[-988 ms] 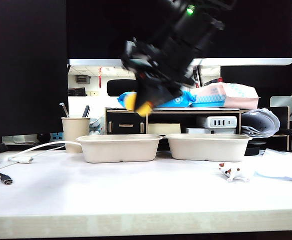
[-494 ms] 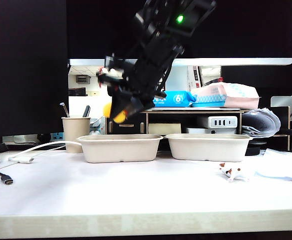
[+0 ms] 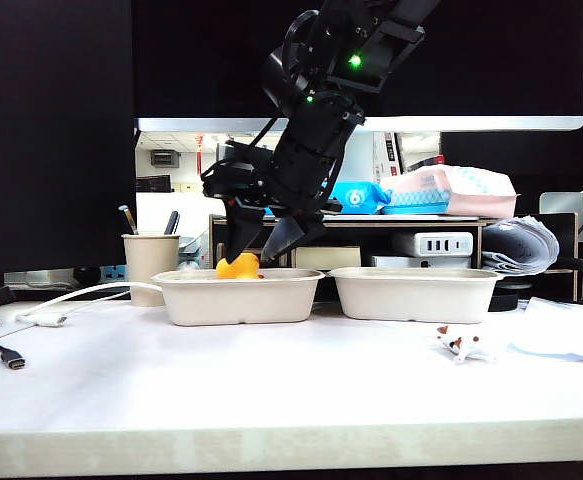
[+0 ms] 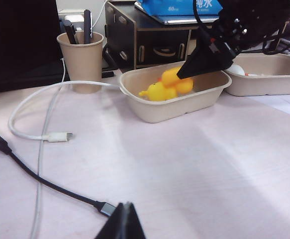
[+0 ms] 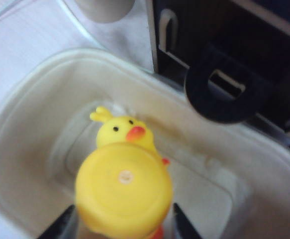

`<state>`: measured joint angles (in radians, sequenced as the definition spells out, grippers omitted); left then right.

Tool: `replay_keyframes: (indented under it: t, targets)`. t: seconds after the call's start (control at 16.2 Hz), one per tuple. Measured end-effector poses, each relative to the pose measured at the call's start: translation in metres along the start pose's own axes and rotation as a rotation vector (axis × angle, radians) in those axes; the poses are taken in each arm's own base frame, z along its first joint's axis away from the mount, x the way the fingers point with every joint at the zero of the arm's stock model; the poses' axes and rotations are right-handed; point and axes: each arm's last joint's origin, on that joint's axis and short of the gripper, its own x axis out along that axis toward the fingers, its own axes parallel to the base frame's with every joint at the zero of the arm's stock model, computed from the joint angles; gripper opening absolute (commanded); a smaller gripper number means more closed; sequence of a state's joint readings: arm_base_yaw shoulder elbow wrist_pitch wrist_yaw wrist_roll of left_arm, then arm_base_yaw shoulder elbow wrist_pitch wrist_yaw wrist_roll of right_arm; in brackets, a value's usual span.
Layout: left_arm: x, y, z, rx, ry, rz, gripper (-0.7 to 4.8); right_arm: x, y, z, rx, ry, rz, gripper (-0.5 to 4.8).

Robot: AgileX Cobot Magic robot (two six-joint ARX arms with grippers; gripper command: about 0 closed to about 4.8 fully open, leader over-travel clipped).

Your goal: Put the dolls with similar colors into the same paper box, while dolls with different colors go into separate paper boxes.

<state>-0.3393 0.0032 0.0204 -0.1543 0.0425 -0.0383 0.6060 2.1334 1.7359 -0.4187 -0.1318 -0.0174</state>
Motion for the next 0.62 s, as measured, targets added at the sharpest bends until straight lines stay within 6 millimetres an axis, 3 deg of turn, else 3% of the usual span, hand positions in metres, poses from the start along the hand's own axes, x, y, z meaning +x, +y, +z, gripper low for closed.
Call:
replay_keyframes:
  t: [0.12,0.37,0.43,0.62]
  targets:
    - [0.000,-0.001,0.000,0.001,0.001,-0.007,-0.05,-0.013,0.001,0.002,0.004,0.034,-0.003,2.70]
    - [0.005,-0.010,-0.006,0.015,0.090,-0.096,-0.05,-0.095,0.008,0.026,-0.086,-0.035,-0.111,2.85]
    - [0.006,-0.016,-0.010,0.028,0.135,-0.157,-0.05,-0.106,0.004,0.022,-0.093,0.019,-0.124,2.85]
    - [0.007,-0.029,-0.015,0.060,0.199,-0.280,-0.05,-0.107,0.002,-0.010,-0.121,0.204,-0.133,2.86]
